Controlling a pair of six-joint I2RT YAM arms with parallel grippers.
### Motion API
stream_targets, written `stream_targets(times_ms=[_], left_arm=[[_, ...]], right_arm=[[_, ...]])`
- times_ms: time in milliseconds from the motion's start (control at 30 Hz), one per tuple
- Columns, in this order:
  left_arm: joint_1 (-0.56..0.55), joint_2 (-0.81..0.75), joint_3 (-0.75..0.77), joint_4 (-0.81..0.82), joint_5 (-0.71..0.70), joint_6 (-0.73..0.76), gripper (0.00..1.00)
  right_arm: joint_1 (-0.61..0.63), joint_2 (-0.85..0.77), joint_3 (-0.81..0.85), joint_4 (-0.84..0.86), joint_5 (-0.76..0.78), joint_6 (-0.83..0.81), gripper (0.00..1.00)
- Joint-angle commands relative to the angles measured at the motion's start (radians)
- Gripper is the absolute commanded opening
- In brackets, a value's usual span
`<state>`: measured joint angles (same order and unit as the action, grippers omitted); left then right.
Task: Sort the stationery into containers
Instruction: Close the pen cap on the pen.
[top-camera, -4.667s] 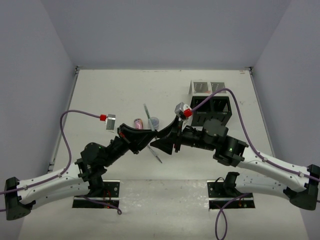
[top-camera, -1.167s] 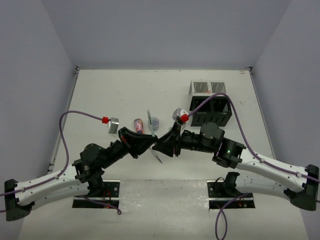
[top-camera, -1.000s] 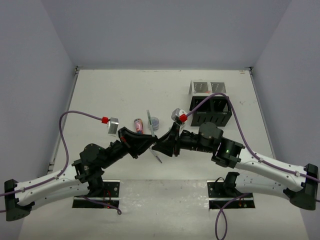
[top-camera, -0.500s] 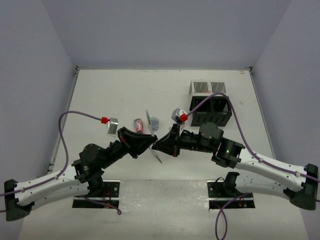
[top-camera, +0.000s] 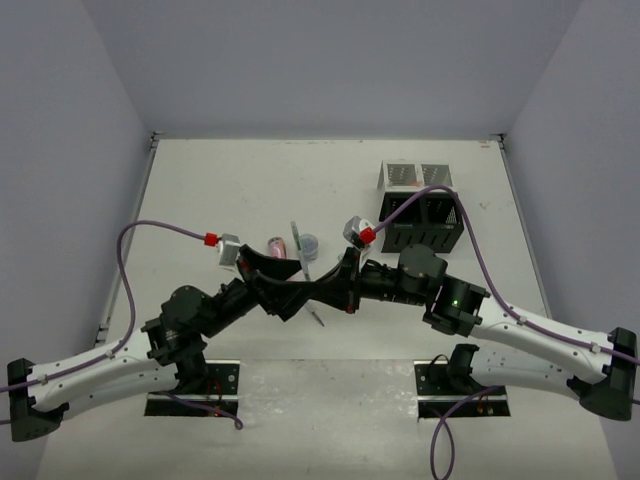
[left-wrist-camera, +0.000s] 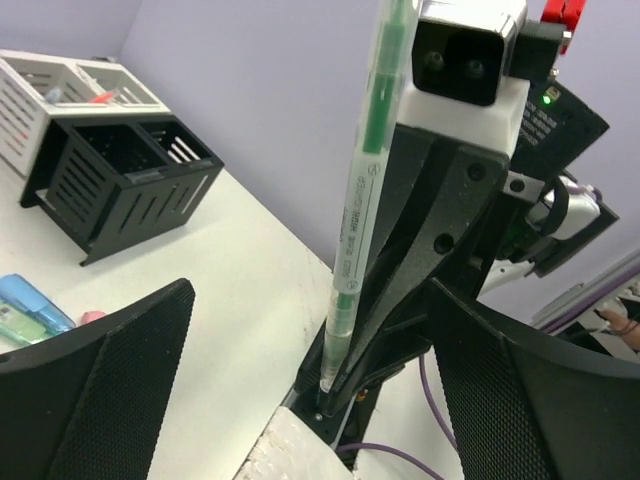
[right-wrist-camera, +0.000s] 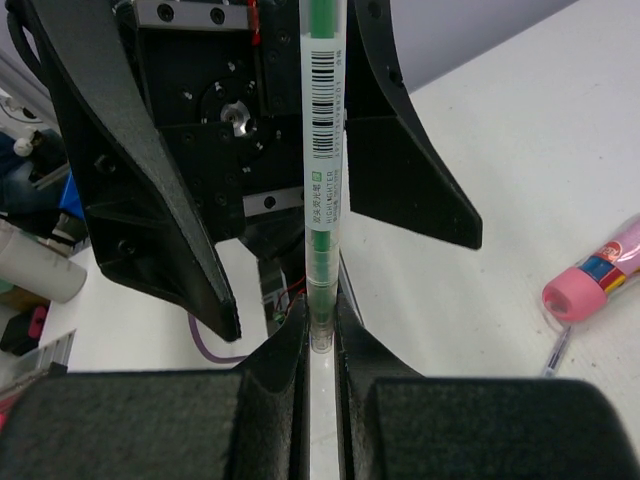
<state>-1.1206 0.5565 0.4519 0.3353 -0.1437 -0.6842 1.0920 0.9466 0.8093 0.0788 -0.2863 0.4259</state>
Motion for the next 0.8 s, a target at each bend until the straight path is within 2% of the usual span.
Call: stream_targets(times_ms=[0,333,467,533,633,667,700,767], left_arm=[[-0.002,-0.021,0.117,-0.076,-0.09,0.037,1.0],[-0.002,0.027,0.242,-0.158,-0.204,0.093,0.95],[-0.002,0.063,0.275,-0.159,-0.191,0.104,0.81],[-0.002,0.078,0.28,-0.154,-0.192,0.107,0.63],[-0.002,0.085,0.274,-0.15,-0.186,0.102,0.62],[-0.002,0.085,0.269,-0.141,-0.175,0.101,0.57],[-0.002,0.084,0.265,-0.138,-0.171,0.1,0.34],[-0.002,0.082,0.259,-0.133,-0.154,0.091,0.03]], right_arm=[[-0.001,-0.003,0.003,0.041,-0.02,-0.013,0.0],[-0.002,0.021,0.026,0.034,-0.076,-0.02,0.0],[-0.001,0.027,0.036,0.024,-0.085,-0.029,0.0],[0.0,0.029,0.039,0.021,-0.091,-0.03,0.0],[0.004,0.023,0.039,0.017,-0.099,-0.037,0.0],[0.005,0.022,0.039,0.015,-0.099,-0.04,0.0],[0.006,0.019,0.039,0.014,-0.097,-0.041,0.0],[0.006,0.011,0.039,0.012,-0.088,-0.041,0.0]])
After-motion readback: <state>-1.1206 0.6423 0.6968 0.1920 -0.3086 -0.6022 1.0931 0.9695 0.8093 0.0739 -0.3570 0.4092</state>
